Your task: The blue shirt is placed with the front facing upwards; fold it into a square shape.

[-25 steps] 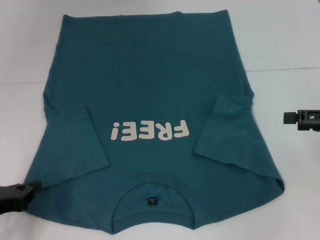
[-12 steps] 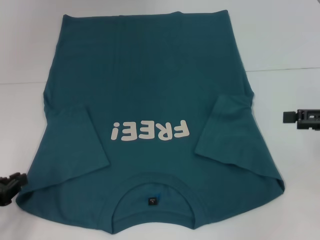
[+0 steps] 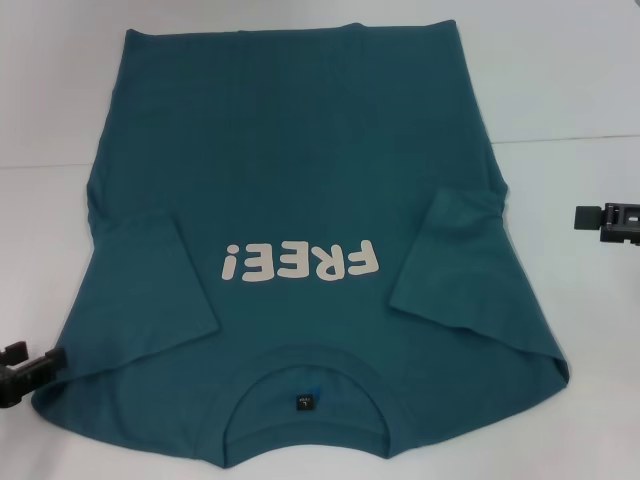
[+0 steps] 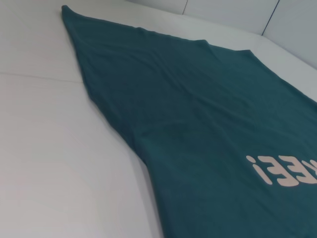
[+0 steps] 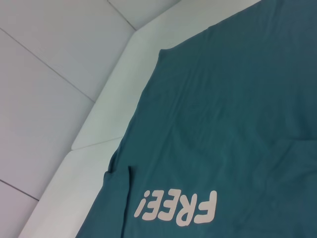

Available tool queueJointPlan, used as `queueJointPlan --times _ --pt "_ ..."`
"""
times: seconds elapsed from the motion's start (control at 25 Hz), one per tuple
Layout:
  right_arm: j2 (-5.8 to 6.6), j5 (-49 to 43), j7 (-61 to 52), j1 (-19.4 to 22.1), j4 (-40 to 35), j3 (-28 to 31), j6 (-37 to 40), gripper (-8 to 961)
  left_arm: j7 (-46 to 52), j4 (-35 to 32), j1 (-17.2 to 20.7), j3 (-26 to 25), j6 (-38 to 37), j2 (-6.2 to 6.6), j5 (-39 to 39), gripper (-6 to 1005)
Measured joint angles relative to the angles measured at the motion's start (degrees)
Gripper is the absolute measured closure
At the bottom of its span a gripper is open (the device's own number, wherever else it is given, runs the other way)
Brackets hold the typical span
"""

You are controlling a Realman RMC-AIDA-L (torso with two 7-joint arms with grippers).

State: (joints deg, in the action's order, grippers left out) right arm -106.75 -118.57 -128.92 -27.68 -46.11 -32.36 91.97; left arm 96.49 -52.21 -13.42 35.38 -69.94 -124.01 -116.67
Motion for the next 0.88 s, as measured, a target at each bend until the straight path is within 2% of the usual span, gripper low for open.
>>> queueJointPlan --times 0.2,0.72,0.88 --pt "-0.58 0.0 0.2 0.1 0.0 0.2 0.0 67 0.0 0.1 0.4 -0.1 0.0 0.13 -0.7 355" --pt "-0.65 0.0 0.5 -0.2 0.0 0.2 0.2 69 -0.4 4.1 -0.2 0.1 0.3 0.25 -2.2 50" --pt "-0.66 0.0 0.5 -0.4 0.0 0.3 0.3 70 -0.2 3.9 -0.1 0.4 0.0 0.07 -2.5 102"
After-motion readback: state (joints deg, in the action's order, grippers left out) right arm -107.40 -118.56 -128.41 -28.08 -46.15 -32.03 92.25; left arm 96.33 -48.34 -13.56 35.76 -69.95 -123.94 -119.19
